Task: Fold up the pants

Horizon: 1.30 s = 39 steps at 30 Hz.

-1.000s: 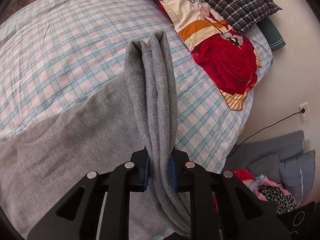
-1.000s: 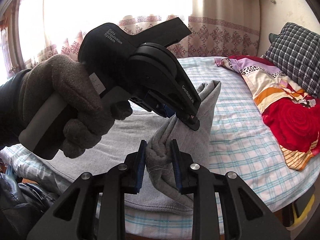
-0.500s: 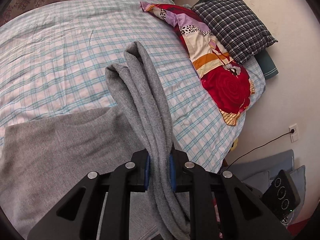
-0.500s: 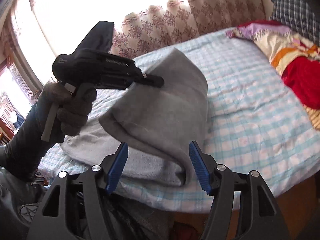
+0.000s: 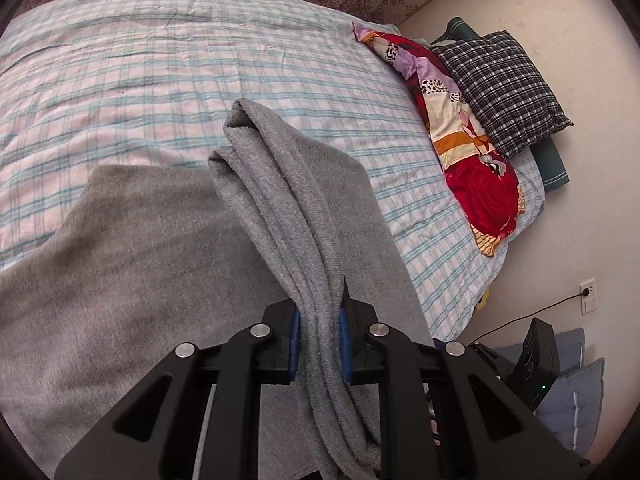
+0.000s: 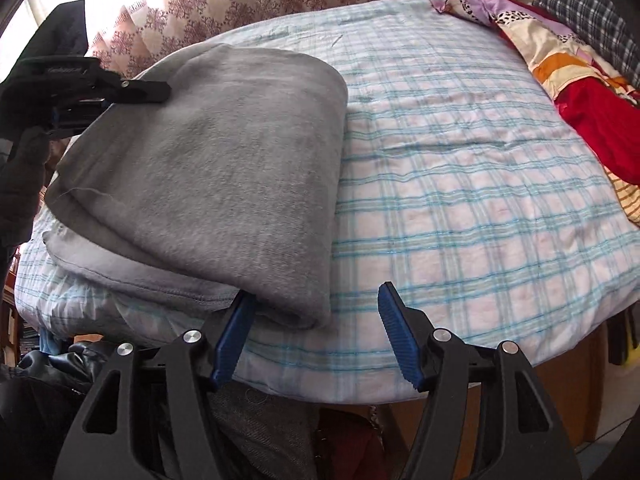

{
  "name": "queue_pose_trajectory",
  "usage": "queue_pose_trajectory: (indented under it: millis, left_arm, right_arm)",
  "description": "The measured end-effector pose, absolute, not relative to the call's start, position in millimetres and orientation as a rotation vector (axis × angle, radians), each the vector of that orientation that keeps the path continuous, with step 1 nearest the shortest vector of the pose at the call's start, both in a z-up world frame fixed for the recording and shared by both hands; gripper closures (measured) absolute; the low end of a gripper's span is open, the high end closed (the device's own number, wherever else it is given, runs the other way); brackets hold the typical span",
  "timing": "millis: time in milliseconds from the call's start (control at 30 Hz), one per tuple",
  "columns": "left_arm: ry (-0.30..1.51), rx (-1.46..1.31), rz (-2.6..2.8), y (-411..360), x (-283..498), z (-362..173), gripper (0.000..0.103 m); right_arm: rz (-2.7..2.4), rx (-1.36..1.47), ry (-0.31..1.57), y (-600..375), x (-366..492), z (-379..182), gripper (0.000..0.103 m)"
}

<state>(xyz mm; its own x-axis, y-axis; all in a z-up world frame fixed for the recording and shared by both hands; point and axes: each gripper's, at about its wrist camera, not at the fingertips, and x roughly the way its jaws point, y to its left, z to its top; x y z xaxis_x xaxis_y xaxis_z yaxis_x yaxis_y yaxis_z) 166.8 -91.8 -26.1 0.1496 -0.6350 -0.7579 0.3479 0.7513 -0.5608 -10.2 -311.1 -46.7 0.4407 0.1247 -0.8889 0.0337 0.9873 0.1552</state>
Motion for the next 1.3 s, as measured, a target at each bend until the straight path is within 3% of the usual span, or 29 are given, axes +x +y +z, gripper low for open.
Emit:
queue_pose_trajectory:
  millis: [300,533,867,1133,1300]
  left_arm:
    - [1.247,-0.178,-0.634,-70,151,-93,0.086]
    - [1.178,-0.121,-0.658,-74,147,-83,0.085]
    - [1.124,-0.111,-0.571,-56,140,-59,0.063]
    - [1.043,-0.097,-0.682,-84,116,-23,0.062]
    - [1.072,-0.021,-0.751,-111,96,-32,0.061]
  right_arm:
    - [0.082,0.153,1.125,-321,-20,-38,0.04]
    - [0.198,0.167,0.99,-316,-20,10,0.039]
    - [0.127,0.063,1.15,-283,10,-49,0.039]
    - [0.132,0.108,1.159,-288,11,-58,0.038]
    - [0.139,0.121,1.153,-289,10,-58,0.038]
